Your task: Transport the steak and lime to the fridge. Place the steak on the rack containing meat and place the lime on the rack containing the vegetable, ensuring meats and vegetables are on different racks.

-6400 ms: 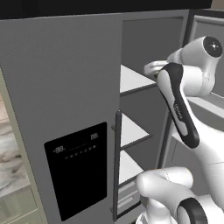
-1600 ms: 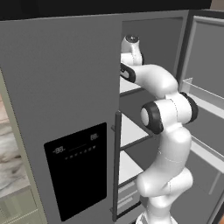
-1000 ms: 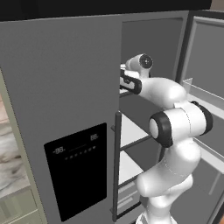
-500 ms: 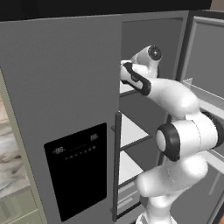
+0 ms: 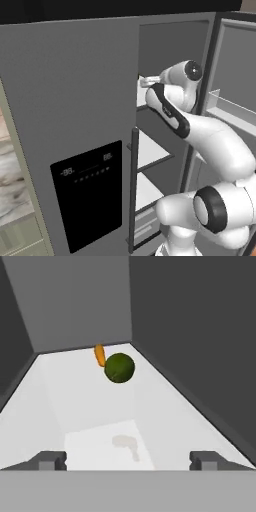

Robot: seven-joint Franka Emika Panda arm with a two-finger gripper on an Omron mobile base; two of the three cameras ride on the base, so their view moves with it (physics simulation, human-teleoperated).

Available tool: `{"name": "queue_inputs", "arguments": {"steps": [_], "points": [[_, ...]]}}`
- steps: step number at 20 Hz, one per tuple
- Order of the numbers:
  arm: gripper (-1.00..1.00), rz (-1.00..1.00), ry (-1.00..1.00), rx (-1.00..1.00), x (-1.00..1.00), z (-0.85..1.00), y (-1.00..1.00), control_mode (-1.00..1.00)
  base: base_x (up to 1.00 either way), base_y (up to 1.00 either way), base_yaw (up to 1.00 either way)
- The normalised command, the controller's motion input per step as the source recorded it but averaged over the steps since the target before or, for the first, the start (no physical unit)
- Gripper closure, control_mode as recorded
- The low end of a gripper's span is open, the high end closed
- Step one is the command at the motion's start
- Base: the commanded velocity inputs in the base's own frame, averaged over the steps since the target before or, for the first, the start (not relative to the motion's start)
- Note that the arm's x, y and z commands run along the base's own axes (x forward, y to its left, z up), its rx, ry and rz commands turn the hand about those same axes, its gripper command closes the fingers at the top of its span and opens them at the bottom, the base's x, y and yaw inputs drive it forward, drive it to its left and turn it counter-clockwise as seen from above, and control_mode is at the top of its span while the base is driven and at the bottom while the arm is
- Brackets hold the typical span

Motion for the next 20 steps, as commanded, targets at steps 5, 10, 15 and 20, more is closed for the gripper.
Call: {"name": "queue_inputs", "arguments": {"steps": [5, 10, 15, 20], "points": [[-1.0, 0.0, 0.16, 0.0, -1.0, 0.38, 0.0, -1.0, 0.0, 0.0, 0.0], [-1.0, 0.0, 0.19, 0.0, -1.0, 0.39, 0.0, -1.0, 0.0, 0.0, 0.0], [-1.0, 0.0, 0.08, 0.0, -1.0, 0.12, 0.0, -1.0, 0.0, 0.0, 0.0], [-1.0, 0.0, -0.01, -0.01, -1.0, 0.0, 0.0, -1.0, 0.0, 0.0, 0.0]]}}
